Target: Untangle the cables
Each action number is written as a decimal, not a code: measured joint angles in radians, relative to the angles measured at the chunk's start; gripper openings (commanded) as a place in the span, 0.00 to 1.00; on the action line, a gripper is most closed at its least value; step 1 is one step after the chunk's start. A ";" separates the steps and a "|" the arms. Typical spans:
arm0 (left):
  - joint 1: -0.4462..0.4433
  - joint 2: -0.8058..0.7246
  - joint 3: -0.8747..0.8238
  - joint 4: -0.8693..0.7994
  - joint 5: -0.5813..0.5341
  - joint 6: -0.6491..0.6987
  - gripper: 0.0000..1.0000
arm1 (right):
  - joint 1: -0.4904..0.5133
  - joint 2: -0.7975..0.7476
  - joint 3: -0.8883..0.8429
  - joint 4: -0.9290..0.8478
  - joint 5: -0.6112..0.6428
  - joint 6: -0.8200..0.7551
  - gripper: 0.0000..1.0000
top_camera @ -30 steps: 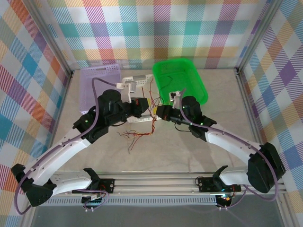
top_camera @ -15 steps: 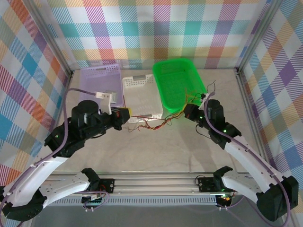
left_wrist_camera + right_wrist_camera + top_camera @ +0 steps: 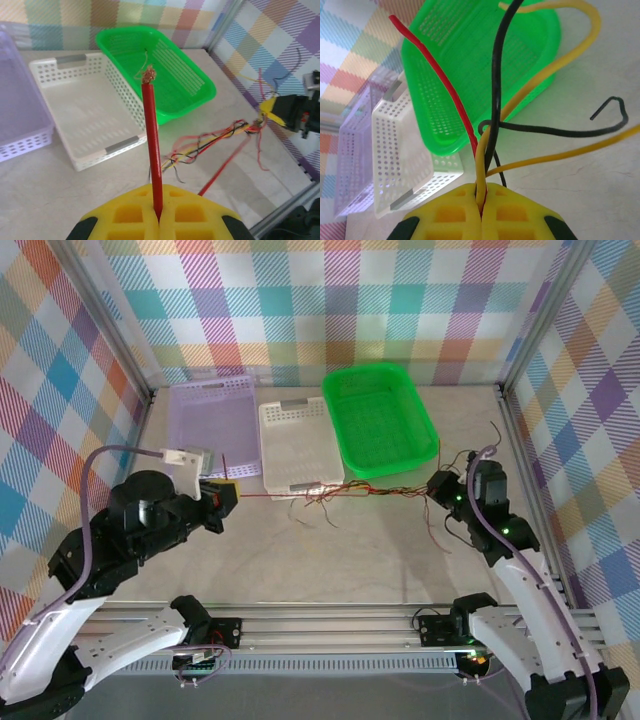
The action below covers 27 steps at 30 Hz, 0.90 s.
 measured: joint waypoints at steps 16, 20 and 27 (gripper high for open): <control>0.003 -0.053 0.075 -0.198 -0.254 0.087 0.00 | -0.264 -0.021 0.017 -0.201 -0.013 -0.015 0.00; 0.003 -0.072 0.108 -0.240 -0.334 0.102 0.00 | -0.295 0.004 0.021 -0.221 -0.008 -0.012 0.00; 0.004 -0.131 0.184 -0.304 -0.498 0.124 0.00 | -0.336 0.050 0.021 -0.247 0.031 0.001 0.00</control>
